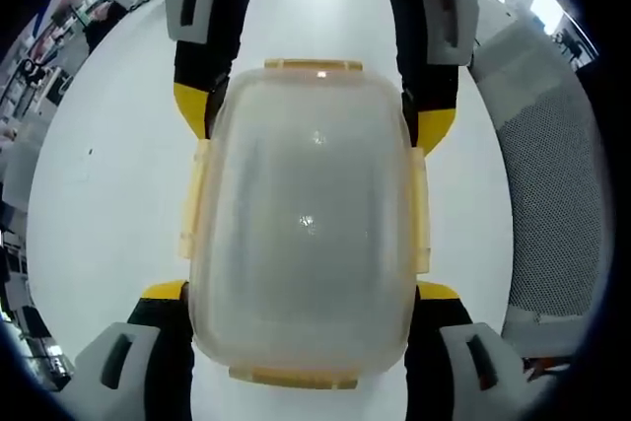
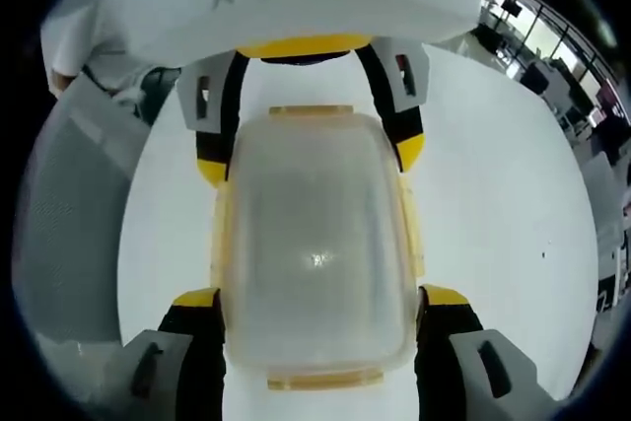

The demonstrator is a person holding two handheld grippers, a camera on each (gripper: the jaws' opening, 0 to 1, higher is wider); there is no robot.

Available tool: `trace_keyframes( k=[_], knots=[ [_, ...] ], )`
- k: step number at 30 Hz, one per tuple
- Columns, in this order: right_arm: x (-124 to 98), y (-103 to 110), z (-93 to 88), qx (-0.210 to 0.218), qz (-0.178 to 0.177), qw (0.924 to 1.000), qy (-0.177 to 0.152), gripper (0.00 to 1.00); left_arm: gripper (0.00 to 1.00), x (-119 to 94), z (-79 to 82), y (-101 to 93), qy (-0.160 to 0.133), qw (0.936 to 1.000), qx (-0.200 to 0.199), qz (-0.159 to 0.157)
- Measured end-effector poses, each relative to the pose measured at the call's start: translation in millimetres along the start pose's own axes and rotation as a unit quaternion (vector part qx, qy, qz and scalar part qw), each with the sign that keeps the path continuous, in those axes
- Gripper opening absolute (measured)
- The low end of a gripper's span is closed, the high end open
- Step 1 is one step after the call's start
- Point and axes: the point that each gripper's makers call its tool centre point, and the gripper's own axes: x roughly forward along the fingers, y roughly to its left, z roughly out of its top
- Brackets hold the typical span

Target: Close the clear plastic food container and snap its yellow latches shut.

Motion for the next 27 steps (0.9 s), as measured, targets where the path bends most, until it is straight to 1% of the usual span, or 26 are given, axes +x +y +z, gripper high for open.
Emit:
trace_keyframes(
  k=[17, 27],
  knots=[
    [0.7, -17.2, 0.5, -0.001, -0.001, 1.0000, -0.004, 0.80, 0.90, 1.5, 0.9, 16.2, 0.001, 1.0000, -0.005, 0.001],
    [0.0, -31.0, 0.0, -0.001, -0.001, 1.0000, 0.000, 0.80, 0.90, 1.8, 3.2, 29.9, 0.002, 1.0000, -0.005, 0.001]
  ],
)
